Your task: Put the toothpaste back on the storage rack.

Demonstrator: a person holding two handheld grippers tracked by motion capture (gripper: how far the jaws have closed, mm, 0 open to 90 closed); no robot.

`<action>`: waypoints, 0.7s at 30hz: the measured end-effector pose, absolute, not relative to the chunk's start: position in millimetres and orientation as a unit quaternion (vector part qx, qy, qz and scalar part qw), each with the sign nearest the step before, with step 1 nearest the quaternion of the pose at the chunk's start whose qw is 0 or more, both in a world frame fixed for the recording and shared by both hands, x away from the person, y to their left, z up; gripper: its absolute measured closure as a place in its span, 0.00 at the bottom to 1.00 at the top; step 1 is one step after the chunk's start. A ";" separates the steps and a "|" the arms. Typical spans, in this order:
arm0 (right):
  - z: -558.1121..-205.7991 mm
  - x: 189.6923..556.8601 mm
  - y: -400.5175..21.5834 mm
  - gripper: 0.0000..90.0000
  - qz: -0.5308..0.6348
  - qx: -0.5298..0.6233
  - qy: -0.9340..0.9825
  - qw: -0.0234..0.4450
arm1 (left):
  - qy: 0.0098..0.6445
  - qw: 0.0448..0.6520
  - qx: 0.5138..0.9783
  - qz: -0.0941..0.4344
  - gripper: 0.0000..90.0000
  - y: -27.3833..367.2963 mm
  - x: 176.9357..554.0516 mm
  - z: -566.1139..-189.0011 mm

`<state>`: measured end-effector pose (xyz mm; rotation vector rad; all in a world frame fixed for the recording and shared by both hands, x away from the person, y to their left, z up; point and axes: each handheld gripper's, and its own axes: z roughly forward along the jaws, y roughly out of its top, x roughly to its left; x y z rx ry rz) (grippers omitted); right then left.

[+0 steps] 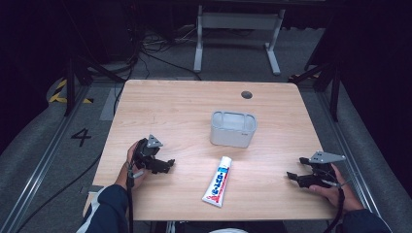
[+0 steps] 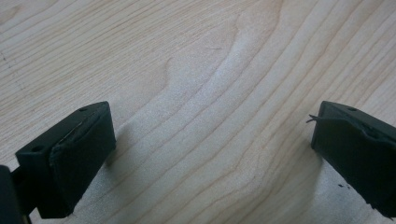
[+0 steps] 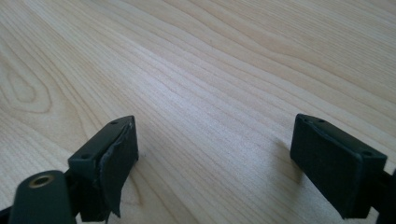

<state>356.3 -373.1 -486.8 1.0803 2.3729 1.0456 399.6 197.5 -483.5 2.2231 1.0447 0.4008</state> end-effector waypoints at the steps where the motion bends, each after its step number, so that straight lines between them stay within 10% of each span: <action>1: -486.8 356.4 -373.4 0.17 0.367 0.378 0.834 0.165 | 0.403 0.320 0.844 0.148 0.00 197.1 397.8 -483.5; 21: -483.9 359.1 -374.0 0.14 0.352 0.368 0.846 0.159 | 0.381 0.325 0.854 0.139 0.00 200.5 395.9 -483.6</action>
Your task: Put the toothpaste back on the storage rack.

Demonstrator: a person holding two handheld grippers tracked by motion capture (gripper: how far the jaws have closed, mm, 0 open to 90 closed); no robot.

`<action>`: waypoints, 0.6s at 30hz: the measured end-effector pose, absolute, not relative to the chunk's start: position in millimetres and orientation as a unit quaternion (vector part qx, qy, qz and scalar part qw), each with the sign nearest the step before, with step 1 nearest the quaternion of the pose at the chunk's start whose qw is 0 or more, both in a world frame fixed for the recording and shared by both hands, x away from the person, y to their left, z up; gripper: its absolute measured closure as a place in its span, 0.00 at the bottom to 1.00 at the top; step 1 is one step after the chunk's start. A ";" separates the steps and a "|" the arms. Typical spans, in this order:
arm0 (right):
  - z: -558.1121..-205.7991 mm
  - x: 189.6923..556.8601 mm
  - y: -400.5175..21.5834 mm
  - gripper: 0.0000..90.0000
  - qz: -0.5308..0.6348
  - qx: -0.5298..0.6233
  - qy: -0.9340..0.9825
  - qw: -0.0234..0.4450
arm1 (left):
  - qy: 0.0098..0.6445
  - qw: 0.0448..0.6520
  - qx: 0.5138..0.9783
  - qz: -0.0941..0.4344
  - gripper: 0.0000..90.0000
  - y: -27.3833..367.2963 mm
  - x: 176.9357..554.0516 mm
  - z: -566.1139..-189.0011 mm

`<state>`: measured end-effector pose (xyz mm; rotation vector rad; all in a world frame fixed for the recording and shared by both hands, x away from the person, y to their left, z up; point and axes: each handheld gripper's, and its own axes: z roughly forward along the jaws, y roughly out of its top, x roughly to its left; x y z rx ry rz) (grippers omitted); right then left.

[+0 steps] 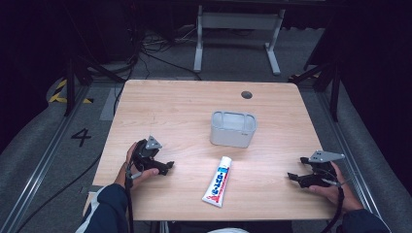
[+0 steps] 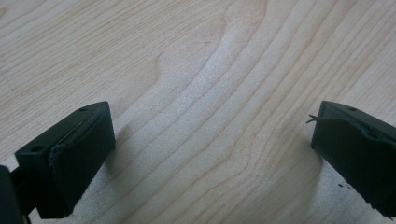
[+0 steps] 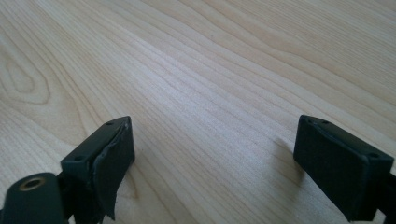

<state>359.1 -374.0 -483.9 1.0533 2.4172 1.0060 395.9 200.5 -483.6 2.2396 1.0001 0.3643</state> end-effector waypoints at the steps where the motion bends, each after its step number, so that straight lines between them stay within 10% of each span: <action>1: -482.9 359.2 -373.5 0.15 0.348 0.365 0.848 0.160 | 0.383 0.325 0.853 0.140 0.00 200.5 395.6 -483.7; 18: -463.8 357.7 -357.6 0.25 0.350 0.305 0.875 0.141 | 0.383 0.325 0.853 0.139 0.00 200.9 394.9 -483.5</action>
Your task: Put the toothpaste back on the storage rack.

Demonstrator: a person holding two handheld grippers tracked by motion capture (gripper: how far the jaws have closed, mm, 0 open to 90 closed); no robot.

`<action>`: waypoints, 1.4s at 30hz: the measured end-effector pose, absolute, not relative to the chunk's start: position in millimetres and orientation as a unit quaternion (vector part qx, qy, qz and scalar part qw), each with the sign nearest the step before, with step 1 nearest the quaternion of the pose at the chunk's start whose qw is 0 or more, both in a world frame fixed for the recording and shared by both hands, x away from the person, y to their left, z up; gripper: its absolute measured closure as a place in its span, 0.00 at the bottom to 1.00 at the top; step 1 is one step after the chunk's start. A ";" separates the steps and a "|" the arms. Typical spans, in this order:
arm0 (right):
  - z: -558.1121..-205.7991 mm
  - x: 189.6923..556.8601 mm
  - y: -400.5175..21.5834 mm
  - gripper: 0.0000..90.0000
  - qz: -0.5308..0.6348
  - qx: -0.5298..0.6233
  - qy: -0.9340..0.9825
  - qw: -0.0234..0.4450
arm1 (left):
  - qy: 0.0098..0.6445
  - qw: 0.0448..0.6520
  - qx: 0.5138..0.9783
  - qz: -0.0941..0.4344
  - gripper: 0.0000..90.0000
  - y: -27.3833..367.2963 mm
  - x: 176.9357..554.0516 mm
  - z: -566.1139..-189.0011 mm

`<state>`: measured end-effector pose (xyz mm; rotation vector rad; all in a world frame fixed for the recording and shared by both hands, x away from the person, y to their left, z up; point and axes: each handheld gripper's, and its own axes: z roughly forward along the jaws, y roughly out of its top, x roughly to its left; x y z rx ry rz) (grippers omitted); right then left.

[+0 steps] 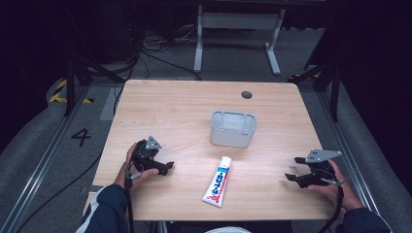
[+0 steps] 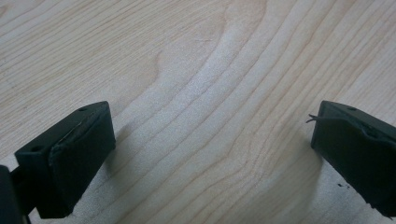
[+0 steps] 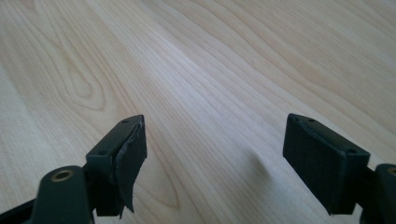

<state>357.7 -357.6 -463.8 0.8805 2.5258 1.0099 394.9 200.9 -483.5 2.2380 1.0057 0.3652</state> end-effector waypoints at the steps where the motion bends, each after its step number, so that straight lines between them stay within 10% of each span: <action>1: -460.9 357.7 -354.6 0.26 0.350 0.296 0.878 0.140 | 0.384 0.324 0.853 0.139 0.00 200.8 394.8 -483.4; 42: -417.9 368.4 -210.9 0.25 0.342 0.046 0.935 0.078 | 0.387 0.324 0.852 0.141 0.00 203.6 387.2 -483.7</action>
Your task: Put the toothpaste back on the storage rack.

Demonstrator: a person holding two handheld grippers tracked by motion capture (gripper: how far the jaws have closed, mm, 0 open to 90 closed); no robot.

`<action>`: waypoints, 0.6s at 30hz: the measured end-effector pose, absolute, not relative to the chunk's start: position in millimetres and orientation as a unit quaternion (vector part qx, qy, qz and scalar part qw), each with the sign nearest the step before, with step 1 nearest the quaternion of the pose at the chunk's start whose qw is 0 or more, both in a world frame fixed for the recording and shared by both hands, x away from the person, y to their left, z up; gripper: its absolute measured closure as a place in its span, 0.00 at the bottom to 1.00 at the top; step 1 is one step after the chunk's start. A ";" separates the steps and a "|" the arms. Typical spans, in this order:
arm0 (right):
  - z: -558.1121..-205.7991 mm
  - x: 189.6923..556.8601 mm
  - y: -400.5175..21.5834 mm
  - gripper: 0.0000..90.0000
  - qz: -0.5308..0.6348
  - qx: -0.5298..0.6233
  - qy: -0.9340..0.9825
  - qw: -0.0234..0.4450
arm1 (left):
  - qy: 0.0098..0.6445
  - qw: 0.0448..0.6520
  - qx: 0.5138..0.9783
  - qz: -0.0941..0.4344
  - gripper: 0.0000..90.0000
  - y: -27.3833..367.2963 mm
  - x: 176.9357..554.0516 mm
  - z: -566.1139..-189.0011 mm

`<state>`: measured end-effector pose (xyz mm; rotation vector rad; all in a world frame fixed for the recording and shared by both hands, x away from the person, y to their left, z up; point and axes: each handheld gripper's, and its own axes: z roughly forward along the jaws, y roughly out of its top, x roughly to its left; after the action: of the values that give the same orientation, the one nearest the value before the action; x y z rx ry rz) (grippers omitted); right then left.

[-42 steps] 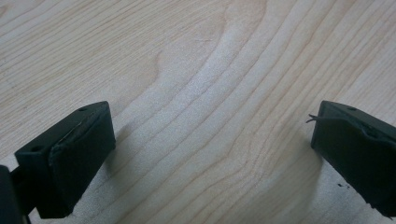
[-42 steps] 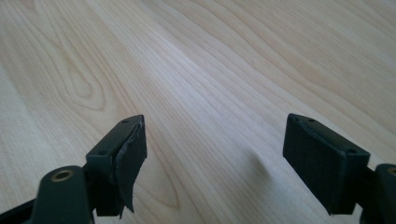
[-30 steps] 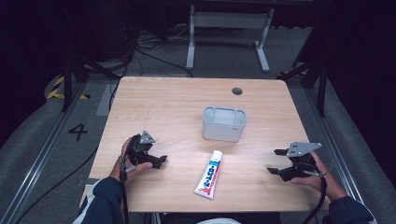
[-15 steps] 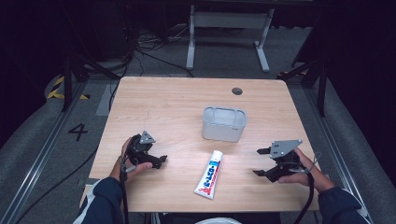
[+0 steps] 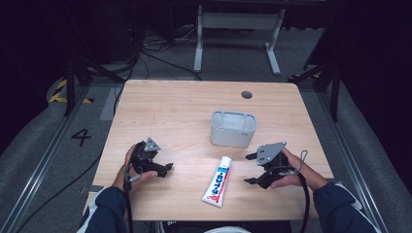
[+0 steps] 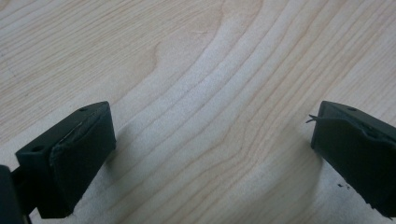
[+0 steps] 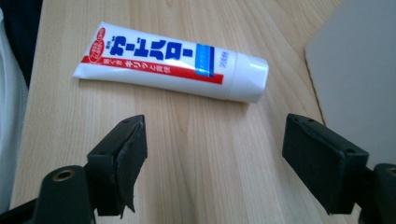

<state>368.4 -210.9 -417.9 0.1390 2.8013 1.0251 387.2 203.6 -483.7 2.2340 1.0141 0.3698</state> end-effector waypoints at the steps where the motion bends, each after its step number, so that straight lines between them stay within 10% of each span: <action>1: -417.4 368.9 -208.4 0.25 0.342 0.040 0.936 0.077 | 0.385 0.323 0.852 0.143 0.00 204.5 385.9 -483.5; 18: -415.6 375.9 -156.7 0.25 0.323 -0.065 0.943 0.046 | 0.392 0.321 0.849 0.152 0.00 223.5 354.9 -483.4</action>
<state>375.9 -156.7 -415.6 -0.1998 2.8783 0.9864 354.9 223.5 -483.4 2.2298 1.0300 0.3990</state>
